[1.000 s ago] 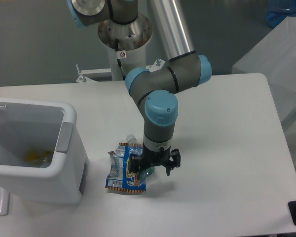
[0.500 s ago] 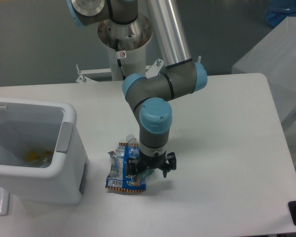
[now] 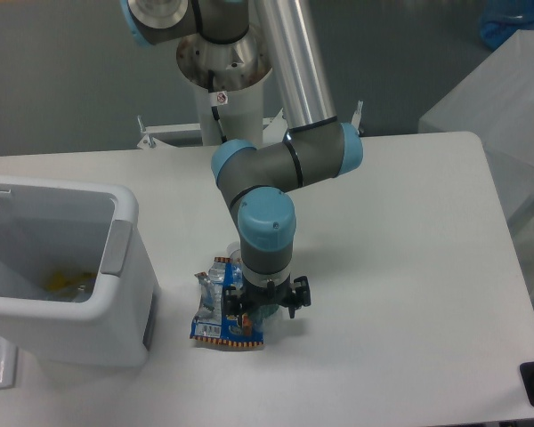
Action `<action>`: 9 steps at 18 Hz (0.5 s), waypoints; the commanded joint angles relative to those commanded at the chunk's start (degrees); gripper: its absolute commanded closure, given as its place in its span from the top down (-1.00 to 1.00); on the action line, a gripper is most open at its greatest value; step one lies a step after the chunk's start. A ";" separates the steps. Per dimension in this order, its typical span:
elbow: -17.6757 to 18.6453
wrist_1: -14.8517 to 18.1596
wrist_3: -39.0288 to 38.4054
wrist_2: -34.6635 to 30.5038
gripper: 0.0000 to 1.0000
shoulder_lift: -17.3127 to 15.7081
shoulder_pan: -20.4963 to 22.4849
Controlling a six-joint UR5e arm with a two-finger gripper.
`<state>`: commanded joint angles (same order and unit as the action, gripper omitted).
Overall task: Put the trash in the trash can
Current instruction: 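Position the open gripper around the clear bottle and close on it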
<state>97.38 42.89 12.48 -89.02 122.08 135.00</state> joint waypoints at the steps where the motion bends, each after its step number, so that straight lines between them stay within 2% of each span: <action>1: -0.18 0.00 -0.17 -0.53 1.00 0.27 -0.70; 5: -0.44 0.09 -1.50 -0.71 0.97 0.36 -0.97; 7: -0.27 0.09 -1.58 -0.71 0.83 0.27 -1.05; 9: -0.09 0.18 -1.50 -0.71 0.77 0.27 -1.06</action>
<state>97.29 43.07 10.99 -89.74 122.34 133.95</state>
